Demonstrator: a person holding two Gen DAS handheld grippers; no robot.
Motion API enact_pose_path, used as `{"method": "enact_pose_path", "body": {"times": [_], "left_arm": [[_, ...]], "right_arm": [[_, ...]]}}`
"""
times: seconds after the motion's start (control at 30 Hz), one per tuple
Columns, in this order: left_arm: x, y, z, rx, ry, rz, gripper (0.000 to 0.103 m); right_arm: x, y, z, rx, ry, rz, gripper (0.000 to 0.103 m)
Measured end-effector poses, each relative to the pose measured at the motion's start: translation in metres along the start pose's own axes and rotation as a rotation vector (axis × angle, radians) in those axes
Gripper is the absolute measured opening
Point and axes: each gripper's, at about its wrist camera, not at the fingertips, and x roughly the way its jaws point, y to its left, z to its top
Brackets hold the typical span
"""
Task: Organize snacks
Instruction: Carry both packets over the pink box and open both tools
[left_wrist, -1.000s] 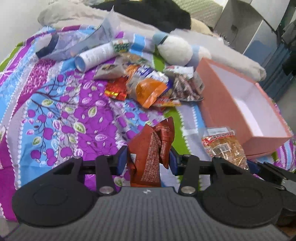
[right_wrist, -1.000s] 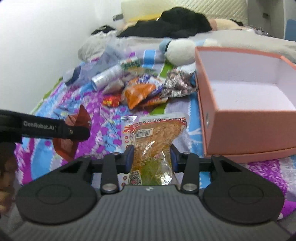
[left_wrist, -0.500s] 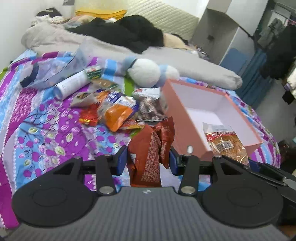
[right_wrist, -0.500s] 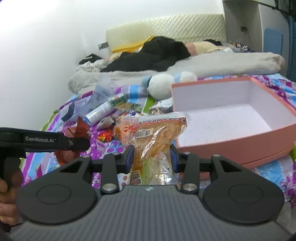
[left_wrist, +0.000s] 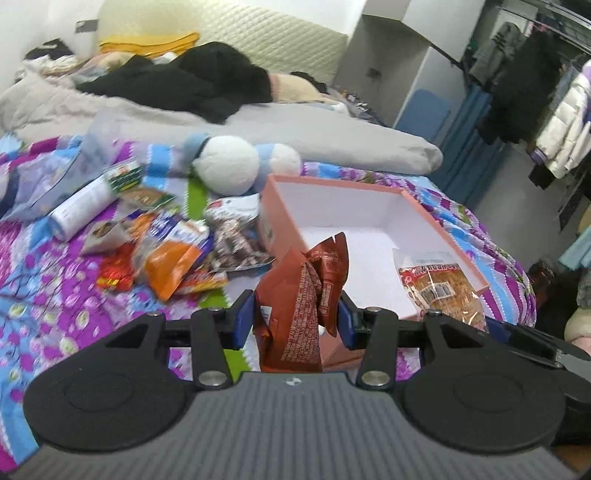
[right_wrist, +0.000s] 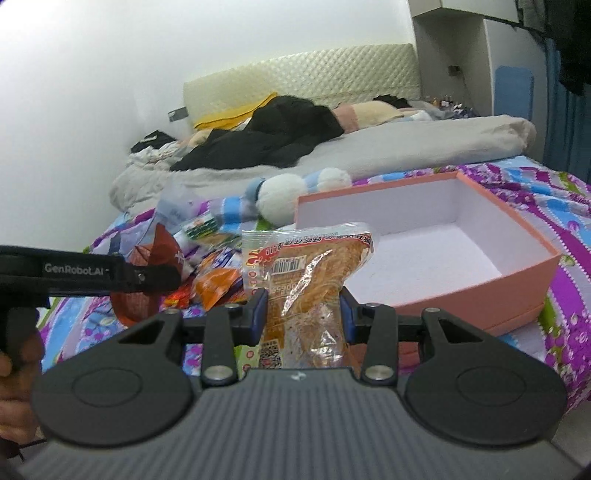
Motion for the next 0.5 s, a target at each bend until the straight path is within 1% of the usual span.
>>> {"method": "enact_pose_path", "body": {"times": [0.2, 0.3, 0.43, 0.5], "left_arm": [[0.036, -0.025, 0.027, 0.038, -0.016, -0.042, 0.052], [0.057, -0.033, 0.037, 0.029, -0.007, -0.059, 0.052], [0.087, -0.037, 0.048, 0.006, 0.021, -0.073, 0.052], [0.099, -0.041, 0.054, 0.004, 0.024, -0.068, 0.052]], "right_arm": [[0.017, -0.026, 0.022, 0.023, -0.037, -0.046, 0.042], [0.031, -0.04, 0.035, 0.026, -0.046, -0.065, 0.042], [0.051, -0.054, 0.046, 0.036, -0.035, -0.077, 0.042], [0.062, -0.061, 0.05, 0.039, -0.028, -0.085, 0.042]]}}
